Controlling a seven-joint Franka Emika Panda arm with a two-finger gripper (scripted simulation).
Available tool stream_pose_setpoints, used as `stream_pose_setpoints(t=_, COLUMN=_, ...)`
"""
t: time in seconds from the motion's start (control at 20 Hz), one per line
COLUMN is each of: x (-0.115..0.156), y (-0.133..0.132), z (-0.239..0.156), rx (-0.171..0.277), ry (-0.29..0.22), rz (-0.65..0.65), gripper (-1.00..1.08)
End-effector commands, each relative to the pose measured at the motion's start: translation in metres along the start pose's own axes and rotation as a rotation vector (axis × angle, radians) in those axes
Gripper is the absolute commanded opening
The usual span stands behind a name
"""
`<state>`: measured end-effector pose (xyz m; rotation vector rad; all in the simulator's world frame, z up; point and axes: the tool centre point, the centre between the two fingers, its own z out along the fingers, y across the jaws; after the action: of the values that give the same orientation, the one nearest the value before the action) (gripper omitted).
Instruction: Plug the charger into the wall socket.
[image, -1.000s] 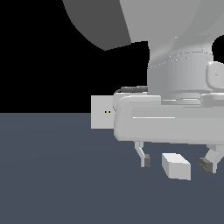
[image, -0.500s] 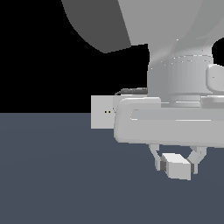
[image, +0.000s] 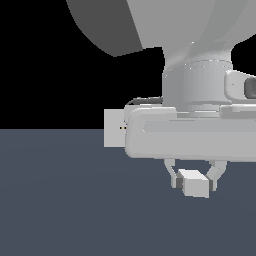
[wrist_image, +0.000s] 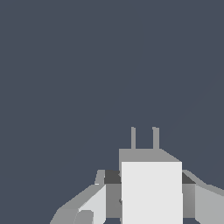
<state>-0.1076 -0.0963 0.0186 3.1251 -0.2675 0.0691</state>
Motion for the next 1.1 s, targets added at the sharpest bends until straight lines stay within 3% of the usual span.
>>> stream_pose_setpoints(t=0.0, x=0.006, y=-0.009, z=-0.007, rx=0.001, ry=0.001, rz=-0.017, gripper=-1.0)
stream_pose_setpoints(t=0.65, x=0.051, y=-0.098, z=-0.067, rx=0.006, ry=0.002, rz=-0.172, gripper=-1.0)
stream_pose_setpoints(t=1.05, x=0.06, y=-0.12, z=-0.081, rx=0.009, ry=0.002, rz=-0.209, gripper=-1.0)
